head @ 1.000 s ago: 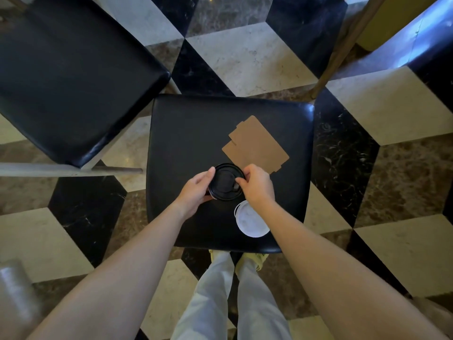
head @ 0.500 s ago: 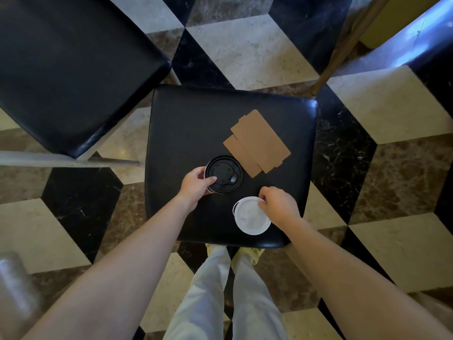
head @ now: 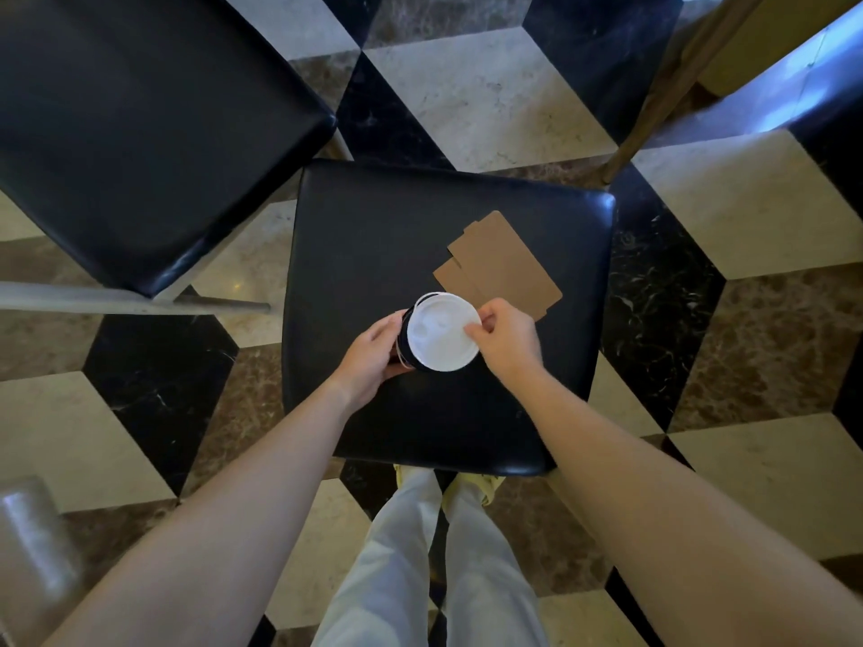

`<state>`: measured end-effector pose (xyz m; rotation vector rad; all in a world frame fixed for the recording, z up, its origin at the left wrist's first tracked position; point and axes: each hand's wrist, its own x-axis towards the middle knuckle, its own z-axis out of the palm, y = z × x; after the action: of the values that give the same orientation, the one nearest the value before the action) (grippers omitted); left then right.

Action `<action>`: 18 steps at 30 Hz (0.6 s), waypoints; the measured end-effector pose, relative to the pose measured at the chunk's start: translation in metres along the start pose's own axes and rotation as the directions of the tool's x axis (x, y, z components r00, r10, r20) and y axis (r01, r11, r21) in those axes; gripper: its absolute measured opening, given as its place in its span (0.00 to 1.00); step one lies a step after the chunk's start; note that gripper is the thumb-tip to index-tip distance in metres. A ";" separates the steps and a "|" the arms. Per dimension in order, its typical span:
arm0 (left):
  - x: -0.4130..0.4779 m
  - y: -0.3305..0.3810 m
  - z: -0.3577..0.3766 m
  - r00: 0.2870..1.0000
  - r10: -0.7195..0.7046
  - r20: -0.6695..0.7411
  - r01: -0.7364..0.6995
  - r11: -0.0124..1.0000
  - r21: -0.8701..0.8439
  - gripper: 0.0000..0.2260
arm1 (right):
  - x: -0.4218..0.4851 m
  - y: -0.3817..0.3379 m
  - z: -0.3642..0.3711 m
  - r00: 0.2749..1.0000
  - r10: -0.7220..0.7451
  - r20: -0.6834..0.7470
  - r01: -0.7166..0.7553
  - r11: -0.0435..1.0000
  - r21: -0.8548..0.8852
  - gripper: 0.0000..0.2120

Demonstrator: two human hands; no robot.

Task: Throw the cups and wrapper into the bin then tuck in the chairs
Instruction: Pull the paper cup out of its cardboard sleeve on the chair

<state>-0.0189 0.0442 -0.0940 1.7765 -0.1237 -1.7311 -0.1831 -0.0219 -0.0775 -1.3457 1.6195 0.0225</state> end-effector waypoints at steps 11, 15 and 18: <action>0.007 -0.005 0.012 0.989 0.067 -0.132 -0.048 0.989 0.136 0.19 | 0.009 -0.012 0.012 0.975 -0.224 -0.008 0.191 0.848 -0.495 0.21; 0.006 -0.001 0.010 0.994 0.026 -0.104 -0.016 0.995 0.100 0.19 | 0.040 -0.007 -0.023 0.923 -0.282 -0.262 0.092 0.824 -0.560 0.26; 0.007 0.003 0.006 0.998 -0.002 -0.070 0.008 0.997 0.082 0.17 | 0.060 0.000 -0.035 0.958 -0.142 -0.250 -0.046 0.783 -0.621 0.34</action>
<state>-0.0222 0.0365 -0.0976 1.8958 -0.1628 -1.6876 -0.1990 -0.0860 -0.1001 -1.9719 1.9090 0.3841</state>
